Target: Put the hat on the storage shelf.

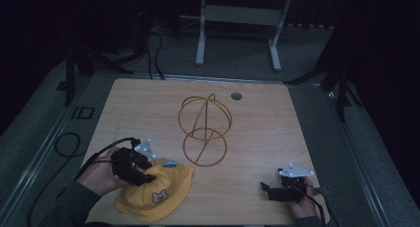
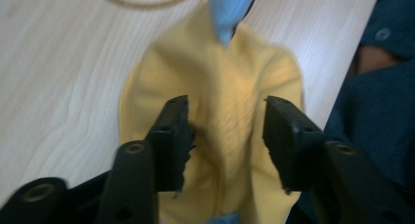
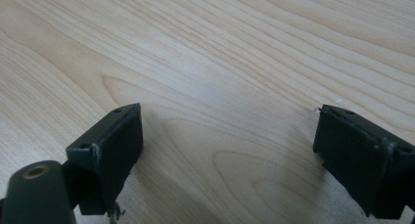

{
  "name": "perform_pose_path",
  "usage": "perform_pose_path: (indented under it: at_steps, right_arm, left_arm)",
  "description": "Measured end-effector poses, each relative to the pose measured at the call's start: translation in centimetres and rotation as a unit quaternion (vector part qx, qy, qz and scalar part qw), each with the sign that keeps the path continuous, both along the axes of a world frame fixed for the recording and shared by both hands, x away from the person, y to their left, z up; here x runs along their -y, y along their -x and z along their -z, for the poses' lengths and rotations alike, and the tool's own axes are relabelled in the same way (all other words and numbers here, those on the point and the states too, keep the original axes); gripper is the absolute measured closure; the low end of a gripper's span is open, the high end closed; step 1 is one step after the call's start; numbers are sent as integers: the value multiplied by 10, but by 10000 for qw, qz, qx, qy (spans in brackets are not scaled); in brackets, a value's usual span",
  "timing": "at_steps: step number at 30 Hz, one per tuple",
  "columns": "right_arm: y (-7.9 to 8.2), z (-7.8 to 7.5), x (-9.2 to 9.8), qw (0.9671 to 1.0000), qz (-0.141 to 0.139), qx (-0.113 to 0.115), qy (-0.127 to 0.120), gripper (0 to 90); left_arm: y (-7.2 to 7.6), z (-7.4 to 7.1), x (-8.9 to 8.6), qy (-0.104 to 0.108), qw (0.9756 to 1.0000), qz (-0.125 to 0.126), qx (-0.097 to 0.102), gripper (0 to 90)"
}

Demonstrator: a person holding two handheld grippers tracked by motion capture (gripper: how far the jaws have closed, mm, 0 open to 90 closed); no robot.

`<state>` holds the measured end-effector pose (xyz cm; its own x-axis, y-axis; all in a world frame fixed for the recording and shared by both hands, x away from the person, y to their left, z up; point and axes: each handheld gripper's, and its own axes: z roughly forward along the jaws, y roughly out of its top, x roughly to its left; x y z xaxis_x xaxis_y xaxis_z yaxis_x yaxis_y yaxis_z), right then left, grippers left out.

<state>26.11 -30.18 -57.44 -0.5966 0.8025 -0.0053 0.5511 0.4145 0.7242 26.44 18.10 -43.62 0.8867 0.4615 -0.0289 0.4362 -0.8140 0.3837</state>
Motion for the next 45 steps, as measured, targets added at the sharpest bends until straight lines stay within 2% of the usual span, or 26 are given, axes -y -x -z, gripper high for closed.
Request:
perform_pose_path:
  at_steps: [2, 4, 5, 7, 10, 22, 23, 34, 45]
  right_arm:
    - [0, 0, 0, 10000, 0, 1, 0, 110]
    - [0, 0, 0, 10000, 0, 0, 0, 111]
    - [0, 0, 0, 10000, 1, 1, -1, 110]
    - [0, 0, 0, 10000, 1, 1, 0, 110]
    - [0, 0, 0, 10000, 1, 1, -1, 110]
    - [0, 0, 0, 10000, 0, 0, 1, 111]
    - [0, 0, 0, 10000, 9, -2, -7, 110]
    - [0, 0, 0, 10000, 12, -6, -11, 110]
    - [0, 0, 0, 10000, -1, 4, 1, 110]
  left_arm:
    - [-2, 3, 0, -113, 9999, -20, -79, 584]
    - [-2, 3, 0, -113, 9999, -20, -79, 599]
    - [-3, 5, 0, -181, 9997, 37, -136, 661]
    - [-3, 5, 0, -227, 9997, 80, -50, 748]
    - [-3, 2, -3, -281, 9996, 43, 54, 793]
    - [-11, -10, -14, -174, 9993, -183, 271, 805]
    - [-13, -12, -17, -158, 9990, -274, 327, 803]
    - [-25, -21, -26, -30, 9976, -467, 507, 801]
    - [-42, -26, -31, -7, 9966, -641, 523, 803]
